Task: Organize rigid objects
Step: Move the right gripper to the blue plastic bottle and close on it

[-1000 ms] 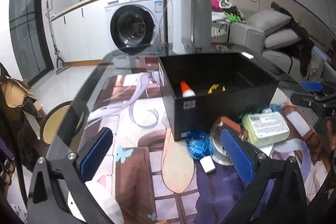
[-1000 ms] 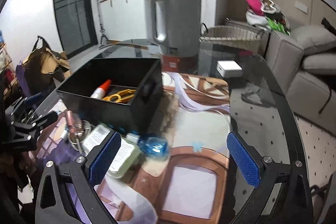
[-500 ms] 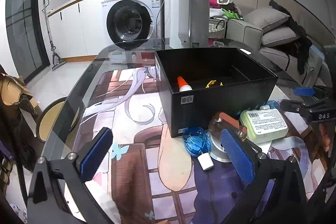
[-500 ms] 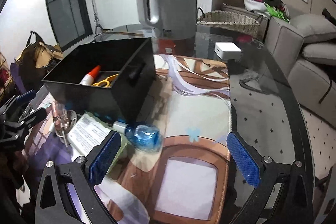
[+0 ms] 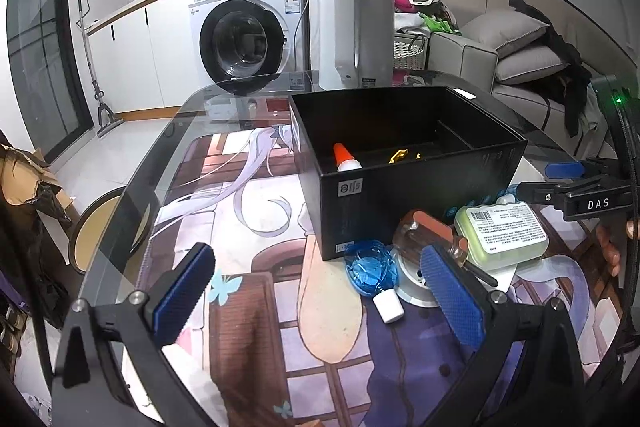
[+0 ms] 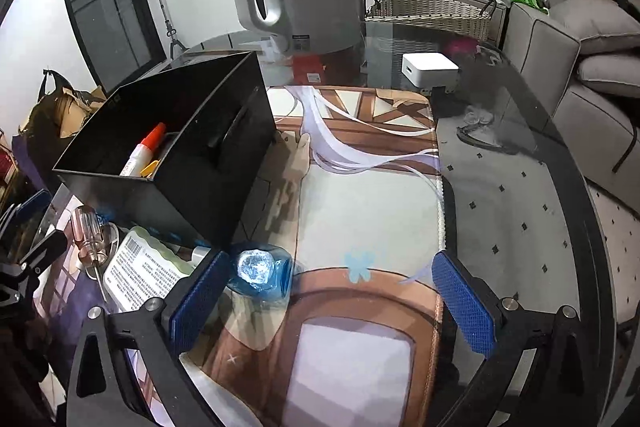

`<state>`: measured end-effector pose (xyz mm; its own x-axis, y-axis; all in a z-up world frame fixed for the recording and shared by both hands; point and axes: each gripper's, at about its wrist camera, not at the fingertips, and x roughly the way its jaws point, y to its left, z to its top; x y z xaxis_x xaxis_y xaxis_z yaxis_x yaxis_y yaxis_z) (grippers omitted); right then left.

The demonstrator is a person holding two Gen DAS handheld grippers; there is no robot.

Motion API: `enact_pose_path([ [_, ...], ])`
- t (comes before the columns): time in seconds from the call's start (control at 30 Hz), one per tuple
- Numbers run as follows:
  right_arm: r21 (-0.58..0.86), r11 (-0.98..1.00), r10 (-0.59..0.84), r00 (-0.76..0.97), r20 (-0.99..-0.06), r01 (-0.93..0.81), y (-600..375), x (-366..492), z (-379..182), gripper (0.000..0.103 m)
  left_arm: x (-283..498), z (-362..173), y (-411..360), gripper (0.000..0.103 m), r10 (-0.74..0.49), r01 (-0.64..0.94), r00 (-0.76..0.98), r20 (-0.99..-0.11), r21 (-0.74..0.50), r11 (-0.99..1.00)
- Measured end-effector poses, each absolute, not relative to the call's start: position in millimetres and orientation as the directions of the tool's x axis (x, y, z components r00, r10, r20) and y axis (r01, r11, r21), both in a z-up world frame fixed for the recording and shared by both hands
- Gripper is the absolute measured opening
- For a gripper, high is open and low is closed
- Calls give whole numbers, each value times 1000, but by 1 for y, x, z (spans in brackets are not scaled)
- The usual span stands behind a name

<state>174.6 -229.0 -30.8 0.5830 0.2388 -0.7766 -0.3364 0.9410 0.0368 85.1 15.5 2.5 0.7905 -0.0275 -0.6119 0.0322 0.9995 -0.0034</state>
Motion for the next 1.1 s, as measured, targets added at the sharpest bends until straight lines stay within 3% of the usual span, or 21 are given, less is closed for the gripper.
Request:
enact_pose_path([
  [0.37,-34,959,152,610,-777,-282,-250,180,-31,103,86,3,17,103,-33,35,789,-613,-8,999],
  [1.1,-68,914,187,563,-805,-400,-220,178,-42,103,89,-2,13,103,-39,53,771,-636,4,999],
])
